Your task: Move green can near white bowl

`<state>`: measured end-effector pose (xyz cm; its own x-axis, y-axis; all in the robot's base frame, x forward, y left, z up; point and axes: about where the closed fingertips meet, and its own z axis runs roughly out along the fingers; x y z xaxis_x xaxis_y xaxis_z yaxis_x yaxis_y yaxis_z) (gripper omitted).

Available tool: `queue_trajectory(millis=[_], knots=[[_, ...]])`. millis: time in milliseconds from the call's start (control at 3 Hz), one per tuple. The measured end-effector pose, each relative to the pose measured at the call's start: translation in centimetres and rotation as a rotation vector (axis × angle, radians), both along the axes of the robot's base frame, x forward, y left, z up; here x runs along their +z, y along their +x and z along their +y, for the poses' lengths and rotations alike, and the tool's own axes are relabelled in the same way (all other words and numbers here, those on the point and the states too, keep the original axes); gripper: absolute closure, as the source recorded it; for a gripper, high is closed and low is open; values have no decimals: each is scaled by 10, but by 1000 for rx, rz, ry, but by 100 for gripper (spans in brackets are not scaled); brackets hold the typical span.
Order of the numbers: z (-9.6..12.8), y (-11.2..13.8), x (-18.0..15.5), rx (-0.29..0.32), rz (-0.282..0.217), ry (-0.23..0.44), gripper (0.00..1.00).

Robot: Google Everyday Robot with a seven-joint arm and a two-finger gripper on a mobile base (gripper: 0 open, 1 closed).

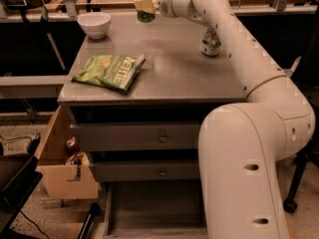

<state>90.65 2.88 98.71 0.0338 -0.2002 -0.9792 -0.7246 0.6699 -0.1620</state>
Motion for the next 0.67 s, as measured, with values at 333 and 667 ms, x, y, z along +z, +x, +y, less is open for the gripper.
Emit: queue_trajectory(millis=[333, 667], knots=[[-10, 15, -29, -26, -18, 35, 100], [-5, 27, -61, -14, 22, 60, 100]])
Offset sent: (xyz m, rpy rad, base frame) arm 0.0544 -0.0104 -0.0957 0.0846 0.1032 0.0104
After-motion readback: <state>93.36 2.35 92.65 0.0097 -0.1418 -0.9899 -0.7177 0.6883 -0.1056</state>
